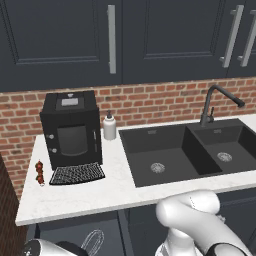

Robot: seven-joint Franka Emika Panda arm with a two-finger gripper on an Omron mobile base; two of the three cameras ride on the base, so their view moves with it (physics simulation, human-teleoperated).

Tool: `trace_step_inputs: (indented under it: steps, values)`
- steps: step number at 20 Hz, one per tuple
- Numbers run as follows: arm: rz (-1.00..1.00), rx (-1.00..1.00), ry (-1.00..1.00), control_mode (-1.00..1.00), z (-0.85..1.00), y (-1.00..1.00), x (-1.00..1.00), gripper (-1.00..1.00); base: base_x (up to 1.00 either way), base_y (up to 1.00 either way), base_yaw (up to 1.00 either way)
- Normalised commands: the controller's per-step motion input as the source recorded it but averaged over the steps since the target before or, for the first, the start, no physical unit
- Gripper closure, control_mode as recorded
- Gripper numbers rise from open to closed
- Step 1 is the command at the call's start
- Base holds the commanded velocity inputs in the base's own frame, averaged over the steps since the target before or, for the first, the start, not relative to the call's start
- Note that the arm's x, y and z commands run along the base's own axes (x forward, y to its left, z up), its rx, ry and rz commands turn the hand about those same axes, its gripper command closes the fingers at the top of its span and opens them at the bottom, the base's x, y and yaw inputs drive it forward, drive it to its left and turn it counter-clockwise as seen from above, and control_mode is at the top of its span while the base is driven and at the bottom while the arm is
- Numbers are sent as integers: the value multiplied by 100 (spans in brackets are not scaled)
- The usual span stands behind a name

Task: Pick the whisk from the drawer and place it on the counter.

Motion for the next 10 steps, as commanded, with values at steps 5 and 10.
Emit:
trace_step_inputs:
  steps: [5,10]
  values:
    - [-31,1,-33,-100,89,-50,26,100,0,0,0]
    - [-31,4,-26,-100,80,-63,64,100,0,0,0]
